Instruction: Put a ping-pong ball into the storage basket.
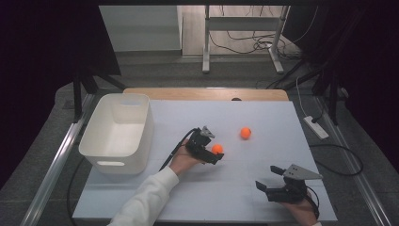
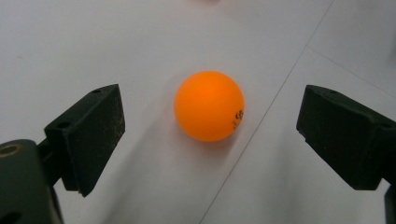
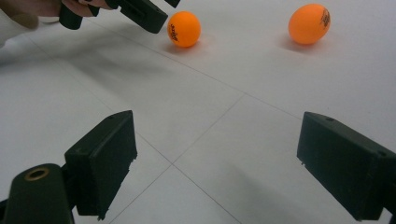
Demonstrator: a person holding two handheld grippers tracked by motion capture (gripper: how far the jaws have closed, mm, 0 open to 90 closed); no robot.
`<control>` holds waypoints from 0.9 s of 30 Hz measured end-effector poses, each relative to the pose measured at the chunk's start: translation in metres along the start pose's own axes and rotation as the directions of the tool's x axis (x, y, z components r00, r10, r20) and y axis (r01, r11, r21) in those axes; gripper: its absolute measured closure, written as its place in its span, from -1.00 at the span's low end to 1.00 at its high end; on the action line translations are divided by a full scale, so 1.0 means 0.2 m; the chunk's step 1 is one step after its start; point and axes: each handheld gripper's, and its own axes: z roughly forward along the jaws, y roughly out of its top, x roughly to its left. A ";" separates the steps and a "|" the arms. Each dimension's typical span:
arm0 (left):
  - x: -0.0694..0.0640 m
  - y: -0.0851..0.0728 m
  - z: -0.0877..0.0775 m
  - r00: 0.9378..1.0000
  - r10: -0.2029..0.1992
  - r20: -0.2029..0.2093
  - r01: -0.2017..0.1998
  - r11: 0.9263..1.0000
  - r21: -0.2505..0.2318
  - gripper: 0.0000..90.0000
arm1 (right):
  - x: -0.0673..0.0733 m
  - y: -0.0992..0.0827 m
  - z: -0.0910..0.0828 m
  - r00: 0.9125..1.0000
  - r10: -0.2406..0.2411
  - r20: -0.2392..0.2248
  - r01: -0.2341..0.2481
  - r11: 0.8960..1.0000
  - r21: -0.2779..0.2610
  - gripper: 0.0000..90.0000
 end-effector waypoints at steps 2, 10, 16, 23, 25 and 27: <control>0.00 0.01 0.01 1.000 -0.004 0.002 0.004 1.000 0.001 -0.80 | 0.00 0.00 0.00 1.000 0.000 0.001 0.000 1.000 0.000 -0.73; 0.01 0.02 0.04 1.000 -0.012 0.012 0.012 1.000 0.008 -0.68 | 0.00 0.00 0.00 1.000 0.001 0.002 -0.001 1.000 0.003 -0.74; 0.02 0.02 0.06 1.000 -0.008 0.018 0.008 0.999 0.032 -0.50 | 0.00 0.00 0.00 1.000 0.003 0.006 -0.003 1.000 0.001 -0.74; 0.01 0.01 0.08 1.000 0.017 0.024 -0.019 0.998 0.061 -0.03 | 0.00 -0.01 0.00 1.000 0.006 0.009 -0.006 1.000 0.005 -0.73; 0.01 0.01 0.08 0.999 0.028 0.024 -0.029 0.998 0.058 0.12 | 0.00 -0.01 0.00 1.000 0.007 0.010 -0.007 1.000 0.007 -0.73; 0.00 0.01 0.08 0.999 0.044 0.019 -0.045 0.997 0.061 0.13 | 0.00 -0.01 0.00 1.000 0.007 0.011 -0.007 1.000 0.007 -0.73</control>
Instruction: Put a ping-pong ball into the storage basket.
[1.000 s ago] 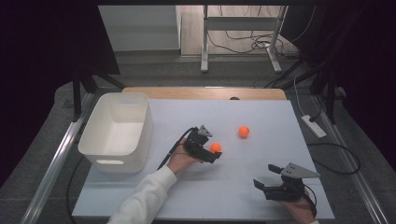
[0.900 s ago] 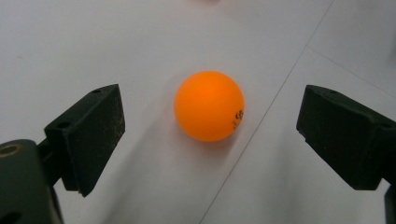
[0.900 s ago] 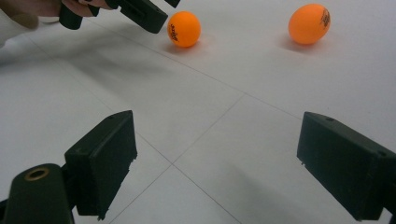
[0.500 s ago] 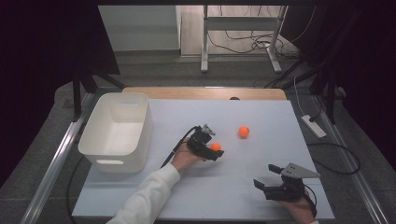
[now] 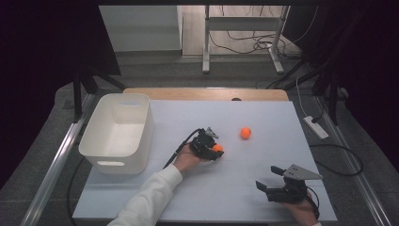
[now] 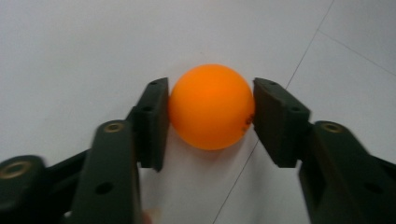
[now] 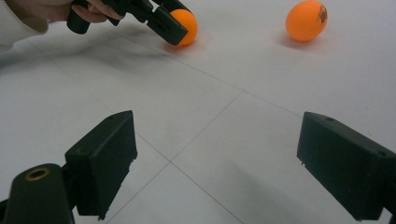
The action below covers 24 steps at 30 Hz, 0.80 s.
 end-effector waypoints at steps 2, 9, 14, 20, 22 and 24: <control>-0.01 0.00 -0.01 1.000 0.010 0.002 -0.010 1.000 -0.005 0.13 | 0.00 0.00 0.00 1.000 0.000 0.002 0.000 1.000 0.000 -0.73; -0.02 0.01 -0.05 1.000 0.004 0.012 -0.003 0.999 -0.044 0.14 | 0.00 0.00 0.00 1.000 -0.001 0.004 0.001 1.000 -0.001 -0.73; -0.03 0.01 -0.08 1.000 0.006 0.015 -0.005 0.998 -0.061 0.14 | 0.00 0.00 0.00 1.000 -0.001 0.006 0.001 1.000 -0.001 -0.73; -0.04 0.01 -0.12 1.000 0.007 0.004 -0.007 0.997 -0.083 0.14 | 0.00 0.00 0.00 1.000 -0.002 0.009 0.002 1.000 0.002 -0.73; -0.04 0.00 -0.13 1.000 0.009 -0.002 -0.009 0.996 -0.094 0.14 | 0.00 0.00 0.00 1.000 -0.002 0.011 0.002 1.000 0.000 -0.73; -0.04 0.00 -0.15 1.000 0.006 -0.005 -0.006 0.994 -0.105 0.14 | 0.00 0.00 -0.01 1.000 -0.004 0.015 0.004 1.000 -0.009 -0.72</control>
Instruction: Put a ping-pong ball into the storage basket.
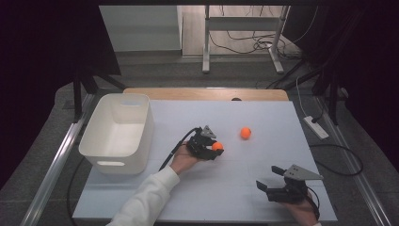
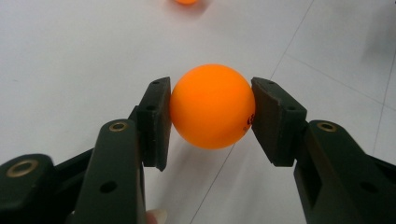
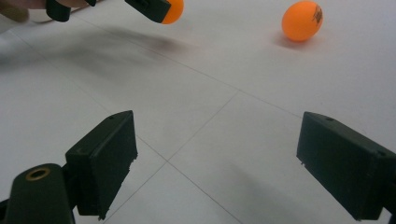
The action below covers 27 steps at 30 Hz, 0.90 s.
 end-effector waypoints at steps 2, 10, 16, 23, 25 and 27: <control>0.00 0.00 -0.02 1.000 0.002 -0.002 -0.002 1.000 -0.010 0.14 | 0.00 0.00 0.00 1.000 -0.002 0.003 0.002 1.000 -0.009 -0.72; -0.01 0.01 -0.09 1.000 0.003 0.001 -0.003 0.998 -0.056 0.14 | 0.00 0.00 0.00 1.000 -0.002 0.006 0.002 1.000 -0.008 -0.72; -0.02 0.02 -0.12 1.000 0.004 -0.005 -0.004 0.997 -0.077 0.14 | 0.00 0.00 0.00 1.000 0.000 0.008 0.001 1.000 -0.007 -0.72; -0.03 0.02 -0.20 1.000 0.007 -0.011 -0.008 0.992 -0.127 0.14 | 0.00 0.00 0.00 1.000 0.000 0.009 0.000 1.000 -0.006 -0.72; -0.03 0.02 -0.21 1.000 0.004 -0.007 -0.005 0.991 -0.137 0.14 | 0.00 0.00 0.00 1.000 0.000 0.009 0.000 1.000 -0.006 -0.72; -0.03 0.02 -0.22 1.000 0.005 -0.003 -0.005 0.990 -0.144 0.13 | 0.00 0.00 0.00 1.000 0.000 0.010 0.000 1.000 -0.006 -0.72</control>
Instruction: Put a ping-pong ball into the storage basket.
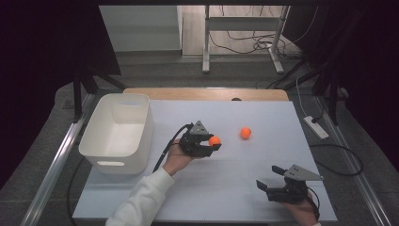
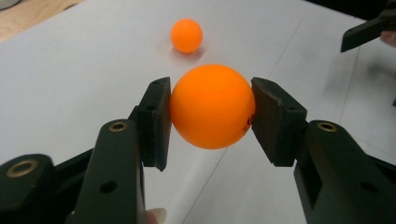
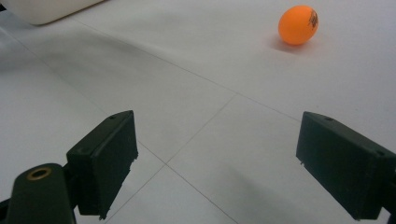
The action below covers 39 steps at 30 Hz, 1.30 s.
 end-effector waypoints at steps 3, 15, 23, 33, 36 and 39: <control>-0.01 0.00 -0.04 1.000 0.000 0.003 0.000 1.000 -0.021 0.13 | 0.00 0.00 0.00 1.000 0.000 0.001 0.000 1.000 0.000 -0.72; -0.02 -0.01 -0.12 1.000 0.008 -0.003 -0.008 0.998 -0.056 0.13 | 0.01 0.00 0.00 1.000 -0.002 0.003 0.002 1.000 0.005 -0.72; 0.00 -0.01 -0.17 1.000 0.000 -0.013 -0.001 0.997 -0.079 0.13 | 0.01 0.00 0.00 1.000 -0.002 0.004 0.002 1.000 0.007 -0.72; 0.01 0.00 -0.23 1.000 -0.009 -0.026 0.006 0.995 -0.104 0.13 | 0.01 0.00 0.00 1.000 -0.005 0.007 0.005 1.000 0.012 -0.72; 0.02 0.00 -0.24 0.999 -0.013 -0.030 0.009 0.994 -0.111 0.13 | 0.01 0.00 0.01 1.000 -0.006 0.007 0.005 1.000 0.013 -0.72; 0.02 0.00 -0.25 0.999 -0.014 -0.033 0.010 0.993 -0.120 0.13 | 0.01 0.00 0.01 1.000 -0.005 0.005 0.005 1.000 0.012 -0.72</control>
